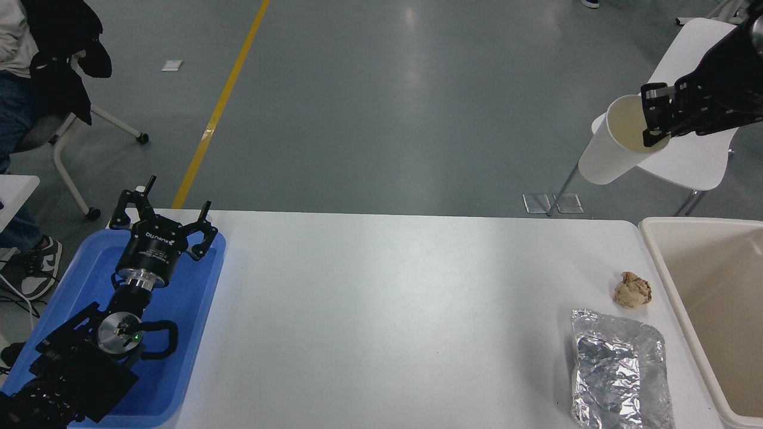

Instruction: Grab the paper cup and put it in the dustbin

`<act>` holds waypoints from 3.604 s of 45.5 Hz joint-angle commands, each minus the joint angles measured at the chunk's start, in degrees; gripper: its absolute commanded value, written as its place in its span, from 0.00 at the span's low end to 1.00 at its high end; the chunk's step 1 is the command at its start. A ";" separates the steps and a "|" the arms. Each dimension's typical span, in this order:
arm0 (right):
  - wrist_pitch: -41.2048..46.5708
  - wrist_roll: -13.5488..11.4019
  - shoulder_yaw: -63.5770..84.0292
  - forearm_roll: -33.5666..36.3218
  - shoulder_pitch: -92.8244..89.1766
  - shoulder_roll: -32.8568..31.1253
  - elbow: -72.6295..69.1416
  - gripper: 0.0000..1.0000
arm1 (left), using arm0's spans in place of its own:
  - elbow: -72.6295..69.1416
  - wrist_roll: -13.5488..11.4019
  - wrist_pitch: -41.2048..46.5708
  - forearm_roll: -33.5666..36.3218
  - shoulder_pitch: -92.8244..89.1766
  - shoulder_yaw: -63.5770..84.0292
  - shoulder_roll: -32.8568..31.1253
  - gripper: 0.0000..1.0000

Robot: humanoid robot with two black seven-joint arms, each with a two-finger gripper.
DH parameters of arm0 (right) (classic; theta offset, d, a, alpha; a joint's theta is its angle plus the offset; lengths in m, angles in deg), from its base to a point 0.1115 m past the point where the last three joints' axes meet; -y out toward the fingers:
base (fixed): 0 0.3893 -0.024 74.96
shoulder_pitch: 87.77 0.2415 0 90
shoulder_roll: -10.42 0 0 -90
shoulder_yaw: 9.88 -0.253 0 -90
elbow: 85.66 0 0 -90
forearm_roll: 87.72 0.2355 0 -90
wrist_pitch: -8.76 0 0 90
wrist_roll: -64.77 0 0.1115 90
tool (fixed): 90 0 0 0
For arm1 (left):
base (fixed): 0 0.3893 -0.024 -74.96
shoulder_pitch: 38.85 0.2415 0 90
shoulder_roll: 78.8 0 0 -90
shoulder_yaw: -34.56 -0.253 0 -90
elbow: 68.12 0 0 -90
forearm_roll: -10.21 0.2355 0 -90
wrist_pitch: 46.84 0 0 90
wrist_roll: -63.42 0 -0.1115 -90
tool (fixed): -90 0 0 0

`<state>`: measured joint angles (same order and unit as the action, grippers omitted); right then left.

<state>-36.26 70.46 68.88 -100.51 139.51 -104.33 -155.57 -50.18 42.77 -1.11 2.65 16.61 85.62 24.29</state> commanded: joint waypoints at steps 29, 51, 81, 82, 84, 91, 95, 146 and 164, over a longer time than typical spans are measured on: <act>0.02 -0.33 12.47 -2.76 -18.71 -16.20 17.44 0.00 | -0.01 -0.09 0.05 0.00 0.09 0.00 0.09 1.00; 0.02 -0.33 -1.23 -2.76 -43.04 -23.42 38.08 0.00 | -0.01 -0.18 0.05 -0.09 0.09 0.00 0.09 1.00; 0.02 -0.50 -28.57 -1.80 -80.84 -17.62 60.60 0.00 | -0.01 -0.09 0.05 0.00 0.09 0.00 0.00 1.00; 0.02 -0.50 -28.93 -1.71 -81.98 -17.35 60.60 0.00 | -0.01 -0.09 0.05 0.00 0.09 0.00 0.09 1.00; 0.02 -0.50 -29.45 -1.62 -84.18 -16.91 60.60 0.00 | -0.01 -0.09 0.05 0.00 0.09 0.00 0.01 1.00; -12.00 -0.50 -34.02 -1.36 -89.89 -15.24 60.42 0.00 | -0.01 -0.18 0.05 0.00 0.09 0.00 0.09 1.00; -18.51 -0.50 -39.72 -1.27 -93.85 -15.07 60.51 0.00 | -0.01 -0.09 0.05 0.00 0.09 0.00 0.09 1.00; -50.96 -2.35 -49.23 -0.57 -99.84 -9.88 60.51 0.96 | -0.01 -0.18 0.05 -0.09 0.09 0.00 0.09 1.00; -50.52 -2.43 -49.14 -0.57 -99.40 -8.65 59.45 1.00 | -0.01 -0.18 0.05 0.00 0.09 0.00 0.09 1.00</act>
<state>-86.78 68.06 19.78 -101.09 39.66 -113.63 -95.73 -50.19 42.59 -1.06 2.62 16.70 85.62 24.38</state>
